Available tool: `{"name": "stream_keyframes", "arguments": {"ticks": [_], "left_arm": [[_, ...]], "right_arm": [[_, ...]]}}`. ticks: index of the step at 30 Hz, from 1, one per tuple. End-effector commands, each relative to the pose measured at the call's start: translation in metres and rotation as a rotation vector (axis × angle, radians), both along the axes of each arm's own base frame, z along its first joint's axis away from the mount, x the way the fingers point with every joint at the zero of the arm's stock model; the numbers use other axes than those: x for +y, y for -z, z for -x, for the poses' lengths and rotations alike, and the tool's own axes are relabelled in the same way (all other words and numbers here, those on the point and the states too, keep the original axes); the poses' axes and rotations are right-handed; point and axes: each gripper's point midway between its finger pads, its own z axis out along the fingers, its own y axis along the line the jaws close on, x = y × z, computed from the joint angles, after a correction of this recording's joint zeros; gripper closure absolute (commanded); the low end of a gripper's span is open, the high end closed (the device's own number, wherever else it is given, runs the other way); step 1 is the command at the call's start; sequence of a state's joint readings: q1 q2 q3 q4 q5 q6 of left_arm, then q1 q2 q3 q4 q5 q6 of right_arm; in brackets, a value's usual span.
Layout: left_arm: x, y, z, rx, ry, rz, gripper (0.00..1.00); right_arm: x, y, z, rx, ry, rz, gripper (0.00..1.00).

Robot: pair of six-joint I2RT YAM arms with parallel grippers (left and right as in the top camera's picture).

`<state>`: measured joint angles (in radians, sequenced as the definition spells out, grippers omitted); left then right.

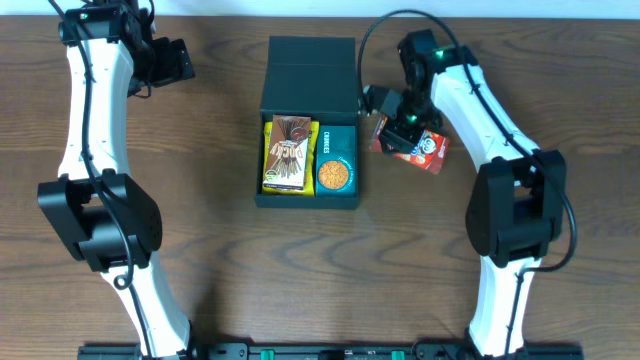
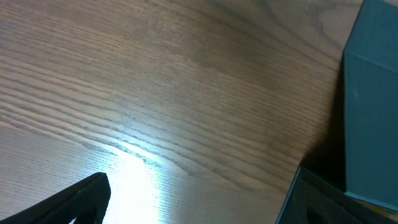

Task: Pack container
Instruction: 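Carry the red biscuit box with the right gripper into the black box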

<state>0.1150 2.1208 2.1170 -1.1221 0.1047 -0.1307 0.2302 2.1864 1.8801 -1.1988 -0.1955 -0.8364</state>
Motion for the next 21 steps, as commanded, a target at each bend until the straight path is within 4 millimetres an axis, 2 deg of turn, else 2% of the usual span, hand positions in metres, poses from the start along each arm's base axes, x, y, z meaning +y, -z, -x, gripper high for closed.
{"name": "stream_keyframes", "arguments": {"ticks": [1,3,7,13,18,21], "left_arm": [[0.002,0.003,0.002,0.012,-0.007,-0.001,0.04],[0.002,0.003,0.002,0.012,-0.007,-0.001,0.05],[0.002,0.003,0.002,0.012,-0.007,-0.001,0.05],[0.002,0.003,0.002,0.012,-0.007,-0.003,0.04],[0.003,0.003,0.003,0.015,0.015,-0.017,0.05],[0.003,0.003,0.003,0.014,0.015,-0.016,0.05]], "right_arm": [[0.022,-0.025,-0.01,-0.018,0.062,-0.081,0.38],[0.035,-0.045,-0.014,-0.018,0.138,-0.132,0.36],[0.07,-0.067,-0.009,0.031,0.207,-0.262,0.34],[0.122,-0.073,0.011,0.107,0.266,-0.326,0.29],[0.158,-0.074,0.029,0.14,0.286,-0.33,0.34],[0.17,-0.074,0.034,0.145,0.31,-0.325,0.36]]}}
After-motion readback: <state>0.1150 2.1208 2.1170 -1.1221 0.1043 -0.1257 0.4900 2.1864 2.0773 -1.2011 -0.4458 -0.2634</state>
